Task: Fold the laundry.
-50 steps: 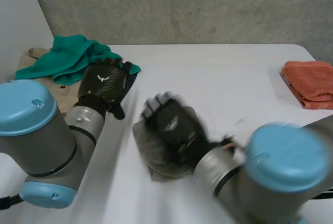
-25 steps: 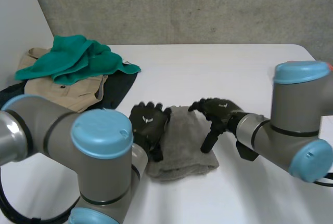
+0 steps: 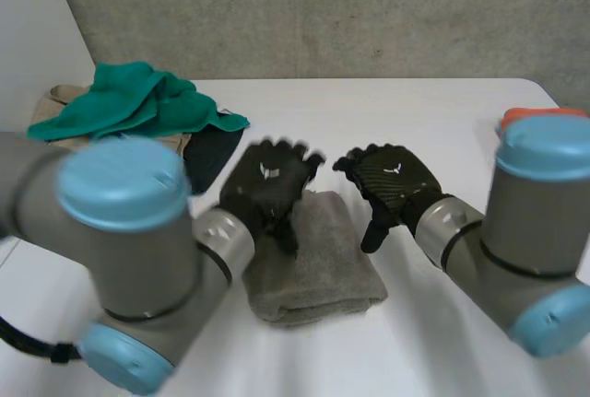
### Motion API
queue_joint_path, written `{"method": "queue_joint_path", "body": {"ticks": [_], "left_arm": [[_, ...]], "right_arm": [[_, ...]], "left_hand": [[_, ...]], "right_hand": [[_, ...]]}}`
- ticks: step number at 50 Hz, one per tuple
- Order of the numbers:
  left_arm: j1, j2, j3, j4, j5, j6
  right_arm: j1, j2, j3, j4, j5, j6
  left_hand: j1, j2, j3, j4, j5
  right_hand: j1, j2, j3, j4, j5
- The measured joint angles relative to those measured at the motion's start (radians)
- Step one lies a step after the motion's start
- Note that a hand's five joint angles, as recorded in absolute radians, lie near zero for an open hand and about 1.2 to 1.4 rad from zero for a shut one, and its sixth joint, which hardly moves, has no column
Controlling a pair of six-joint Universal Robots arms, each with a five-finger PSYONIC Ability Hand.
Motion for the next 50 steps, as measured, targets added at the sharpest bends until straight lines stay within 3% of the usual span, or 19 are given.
{"method": "queue_joint_path", "body": {"ticks": [9,14,26,37,39,45,50], "left_arm": [[0.102,0.125,0.018,-0.058,0.382,-0.002],[0.133,0.141,0.017,-0.1,0.493,-0.002],[0.144,0.153,0.014,-0.111,0.506,-0.006],[0.144,0.155,0.011,-0.109,0.502,-0.011],[0.145,0.155,0.011,-0.109,0.502,-0.011],[0.144,0.156,0.012,-0.109,0.502,-0.012],[0.145,0.156,0.012,-0.109,0.502,-0.011]], "right_arm": [[0.086,-0.108,0.307,-0.222,-0.029,-0.116],[0.118,-0.057,0.373,-0.294,-0.028,-0.177],[0.126,0.101,0.307,-0.435,-0.008,-0.196],[0.127,0.193,0.213,-0.448,-0.013,-0.192],[0.126,0.202,0.2,-0.447,-0.016,-0.192],[0.12,0.205,0.167,-0.447,-0.02,-0.188],[0.118,0.217,0.142,-0.446,-0.02,-0.184]], "left_hand": [[0.0,0.0,0.0,0.0,0.0],[0.0,0.0,0.0,0.0,0.0],[0.0,0.0,0.0,0.0,0.0],[0.0,0.0,0.0,0.0,0.0],[0.0,0.0,0.0,0.0,0.0],[0.0,0.0,0.0,0.0,0.0],[0.0,0.0,0.0,0.0,0.0]], "right_hand": [[0.0,0.0,0.0,0.0,0.0],[0.0,0.0,0.0,0.0,0.0],[0.037,0.043,0.047,0.022,0.037],[0.355,0.436,0.439,0.409,0.292],[0.484,0.621,0.625,0.604,0.413],[0.669,0.896,0.884,0.883,0.785],[0.692,0.933,0.922,0.928,0.846]]}}
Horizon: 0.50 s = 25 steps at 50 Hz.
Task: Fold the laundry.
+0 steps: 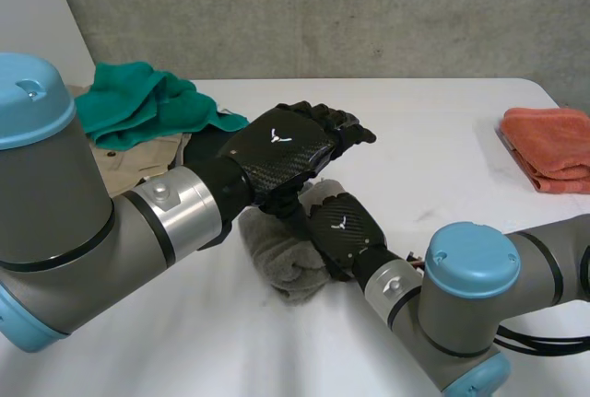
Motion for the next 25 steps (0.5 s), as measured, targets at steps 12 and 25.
{"method": "queue_joint_path", "body": {"ticks": [12,25], "left_arm": [[0.018,0.022,0.001,0.001,-0.009,0.0],[0.035,0.04,0.002,0.006,-0.021,-0.002]], "right_arm": [[-0.165,-0.053,-0.003,0.012,-0.016,-0.024],[-0.415,-0.086,-0.192,-0.011,-0.28,-0.136]], "left_hand": [[0.0,0.0,0.0,0.0,0.0],[0.0,0.0,0.0,0.0,0.0]], "right_hand": [[0.0,0.0,0.0,0.0,0.009],[0.025,0.0,0.01,0.012,0.032]]}}
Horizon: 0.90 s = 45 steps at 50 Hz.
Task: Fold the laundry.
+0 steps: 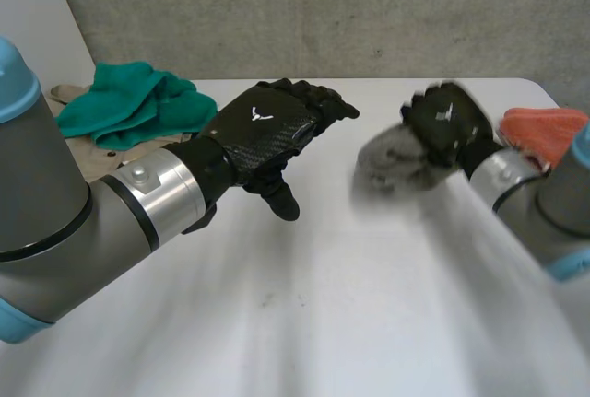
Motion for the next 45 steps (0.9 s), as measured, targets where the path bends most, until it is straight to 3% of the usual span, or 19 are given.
{"method": "queue_joint_path", "body": {"ticks": [14,19,25,27,33,45], "left_arm": [[0.017,0.0,0.002,0.008,-0.002,-0.001],[0.02,0.0,0.002,0.019,-0.005,-0.001],[0.022,0.0,0.002,0.023,-0.008,-0.001],[0.022,-0.001,0.001,0.025,-0.008,-0.001],[0.024,-0.002,0.0,0.031,-0.01,0.0],[0.023,-0.008,-0.006,0.039,-0.01,0.0]], "right_arm": [[-0.195,0.167,-0.558,0.01,-0.024,0.198],[-0.303,0.274,-0.698,-0.005,-0.083,0.252],[-0.382,0.36,-0.716,-0.076,-0.165,0.293],[-0.437,0.422,-0.684,-0.172,-0.235,0.322],[-0.533,0.512,-0.582,-0.325,-0.323,0.369],[-0.649,0.534,-0.427,-0.4,-0.408,0.376]], "left_hand": [[0.0,0.0,0.0,0.0,0.0],[0.0,0.0,0.0,0.0,0.0],[0.0,0.0,0.0,0.0,0.0],[0.0,0.0,0.0,0.0,0.0],[0.0,0.0,0.0,0.0,0.0],[0.0,0.0,0.0,0.0,0.0]], "right_hand": [[0.0,0.0,0.0,0.005,0.0],[0.0,0.0,0.008,0.012,0.0],[0.0,0.0,0.008,0.012,0.0],[0.0,0.0,0.008,0.012,0.0],[0.01,0.01,0.008,0.012,0.0],[0.01,0.01,0.008,0.012,0.0]]}}
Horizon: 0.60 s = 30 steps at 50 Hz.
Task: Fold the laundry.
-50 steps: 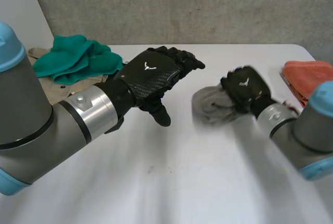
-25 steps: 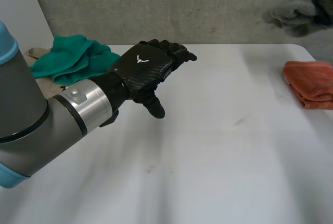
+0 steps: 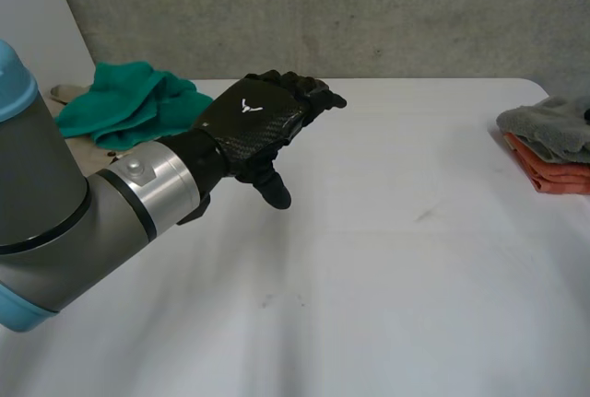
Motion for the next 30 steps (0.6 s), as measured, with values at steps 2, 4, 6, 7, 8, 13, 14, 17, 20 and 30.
{"method": "queue_joint_path", "body": {"ticks": [2,4,6,7,8,13,14,17,20,30], "left_arm": [[0.0,0.0,0.0,0.0,0.0,0.0],[-0.001,-0.001,0.0,0.001,0.0,0.0],[-0.001,-0.001,0.0,0.001,0.0,0.0],[-0.001,-0.001,0.0,0.001,0.0,0.0],[-0.001,-0.001,0.0,0.001,0.001,0.0],[0.0,0.0,0.0,0.001,0.001,0.0],[0.0,0.0,0.0,0.001,0.001,0.0],[0.0,0.002,0.0,0.0,0.001,0.0],[0.0,0.003,0.0,0.0,0.001,-0.001],[-0.003,0.008,0.0,0.0,0.001,-0.001]], "right_arm": [[-0.003,-0.008,0.007,0.003,-0.002,0.0],[-0.004,-0.024,0.014,0.014,0.004,0.001],[-0.003,-0.036,0.016,0.028,0.013,0.001],[-0.003,-0.044,0.016,0.042,0.022,0.001],[-0.001,-0.056,0.016,0.071,0.039,-0.001],[0.003,-0.09,0.013,0.207,0.112,-0.031],[0.003,-0.099,0.012,0.244,0.124,-0.044],[0.001,-0.129,0.012,0.345,0.15,-0.083],[-0.013,-0.17,0.017,0.46,0.165,-0.13],[-0.164,-0.317,0.057,0.731,0.281,-0.332]], "left_hand": [[0.0,0.0,0.0,0.0,0.0],[0.0,0.0,0.0,0.0,0.0],[0.0,0.0,0.0,0.0,0.0],[0.0,0.0,0.0,0.0,0.0],[0.0,0.0,0.0,0.0,0.0],[0.0,0.0,0.0,0.0,0.0],[0.0,0.0,0.0,0.0,0.0],[0.0,0.0,0.0,0.0,0.0],[0.0,0.0,0.0,0.0,0.0],[0.0,0.0,0.0,0.0,0.0]], "right_hand": [[0.0,0.0,0.0,0.0,0.0],[-0.016,-0.11,-0.101,-0.127,-0.06],[-0.027,-0.146,-0.137,-0.155,-0.084],[-0.261,-0.385,-0.376,-0.404,-0.321],[-0.472,-0.627,-0.613,-0.621,-0.537],[-0.703,-0.94,-0.939,-0.948,-0.865],[-0.703,-0.94,-0.939,-0.948,-0.865],[-0.703,-0.94,-0.939,-0.948,-0.869],[-0.703,-0.94,-0.939,-0.948,-0.869],[-0.703,-0.94,-0.939,-0.948,-0.869]]}}
